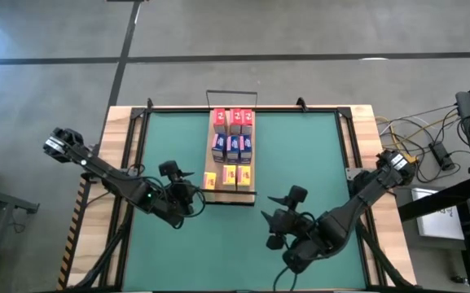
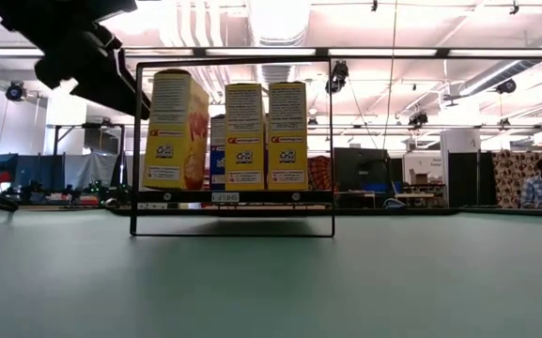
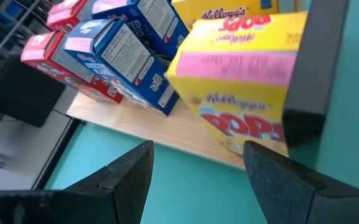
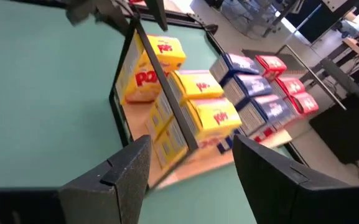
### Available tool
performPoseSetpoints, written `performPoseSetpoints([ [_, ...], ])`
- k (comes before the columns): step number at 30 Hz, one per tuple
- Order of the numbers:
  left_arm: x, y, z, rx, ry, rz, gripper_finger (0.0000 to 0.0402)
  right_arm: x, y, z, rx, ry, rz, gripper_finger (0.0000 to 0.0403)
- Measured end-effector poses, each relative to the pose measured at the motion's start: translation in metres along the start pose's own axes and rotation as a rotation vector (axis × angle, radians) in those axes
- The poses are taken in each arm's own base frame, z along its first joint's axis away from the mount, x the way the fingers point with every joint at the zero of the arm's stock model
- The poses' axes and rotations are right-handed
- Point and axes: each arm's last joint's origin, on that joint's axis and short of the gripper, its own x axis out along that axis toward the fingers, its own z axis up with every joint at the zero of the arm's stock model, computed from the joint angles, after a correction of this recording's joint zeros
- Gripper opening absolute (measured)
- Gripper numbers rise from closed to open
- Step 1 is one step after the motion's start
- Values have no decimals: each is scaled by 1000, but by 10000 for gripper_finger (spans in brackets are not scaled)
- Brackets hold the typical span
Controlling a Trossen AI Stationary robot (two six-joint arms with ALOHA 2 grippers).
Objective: Stack cereal on shelf
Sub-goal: Put the yellow cereal box on the shelf and align it with the other yellow cereal box
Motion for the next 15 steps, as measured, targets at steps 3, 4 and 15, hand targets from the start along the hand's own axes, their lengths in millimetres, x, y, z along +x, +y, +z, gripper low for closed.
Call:
performPoseSetpoints([
  [3,-5,3,6,-2,28,-12,232,-9,-2,-4,-24,6,7,216],
  [4,-7,5,9,1,42,-16,232,-11,-1,-6,-30,4,12,216],
  [15,-53,-2,35,-1,-18,-156,232,-15,8,-34,-217,22,32,209],
])
